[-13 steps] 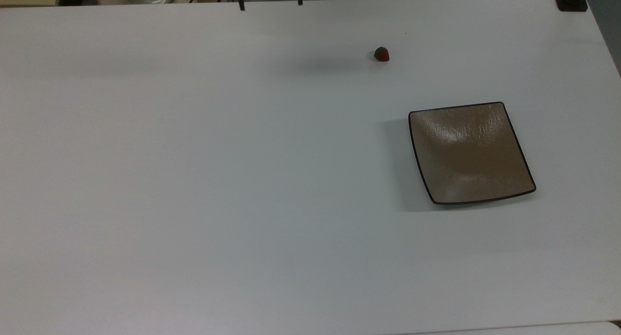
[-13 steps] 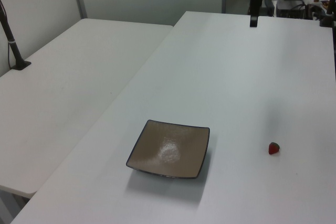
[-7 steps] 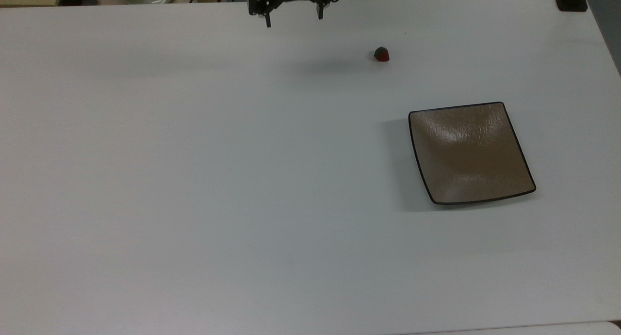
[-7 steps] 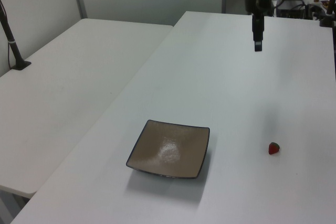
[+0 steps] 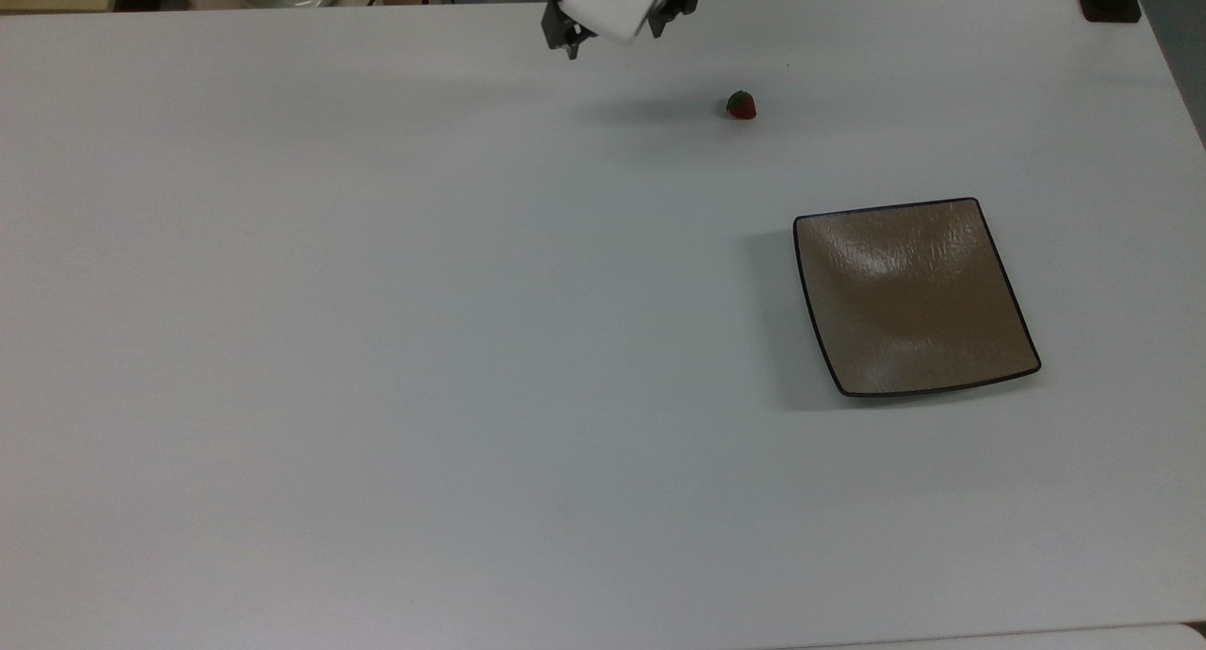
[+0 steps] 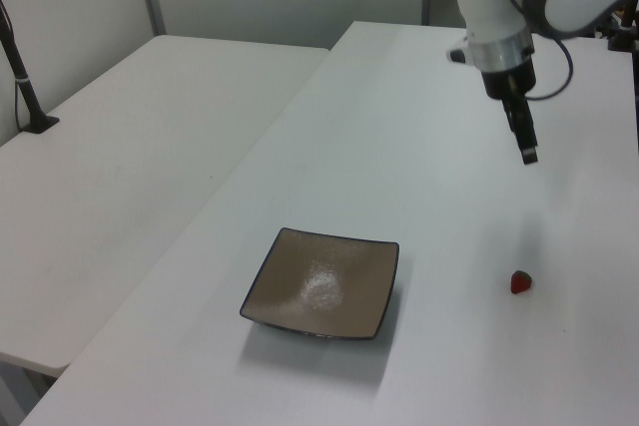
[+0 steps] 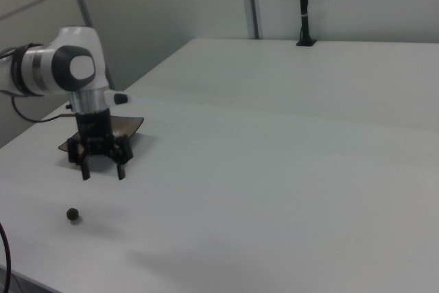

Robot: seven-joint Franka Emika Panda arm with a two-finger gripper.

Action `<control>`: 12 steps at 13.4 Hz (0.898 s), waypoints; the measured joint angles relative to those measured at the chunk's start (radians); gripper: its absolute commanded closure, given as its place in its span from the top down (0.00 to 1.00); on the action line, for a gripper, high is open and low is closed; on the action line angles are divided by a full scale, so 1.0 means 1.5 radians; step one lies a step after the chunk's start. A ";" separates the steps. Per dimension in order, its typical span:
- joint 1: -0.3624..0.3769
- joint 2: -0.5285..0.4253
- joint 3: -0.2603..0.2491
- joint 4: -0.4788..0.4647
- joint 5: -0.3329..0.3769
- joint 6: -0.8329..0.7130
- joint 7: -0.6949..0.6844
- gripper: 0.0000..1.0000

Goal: Strawberries on a ceramic plate
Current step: 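Move the open gripper over the red strawberry, then lower the gripper around the strawberry and close on it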

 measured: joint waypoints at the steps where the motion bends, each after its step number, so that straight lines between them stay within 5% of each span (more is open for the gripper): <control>1: 0.001 0.004 0.021 -0.013 0.000 0.000 0.000 1.00; 7: 0.011 0.037 0.128 -0.028 -0.001 0.001 0.000 1.00; 12: 0.036 0.076 0.135 -0.043 -0.002 0.081 0.000 1.00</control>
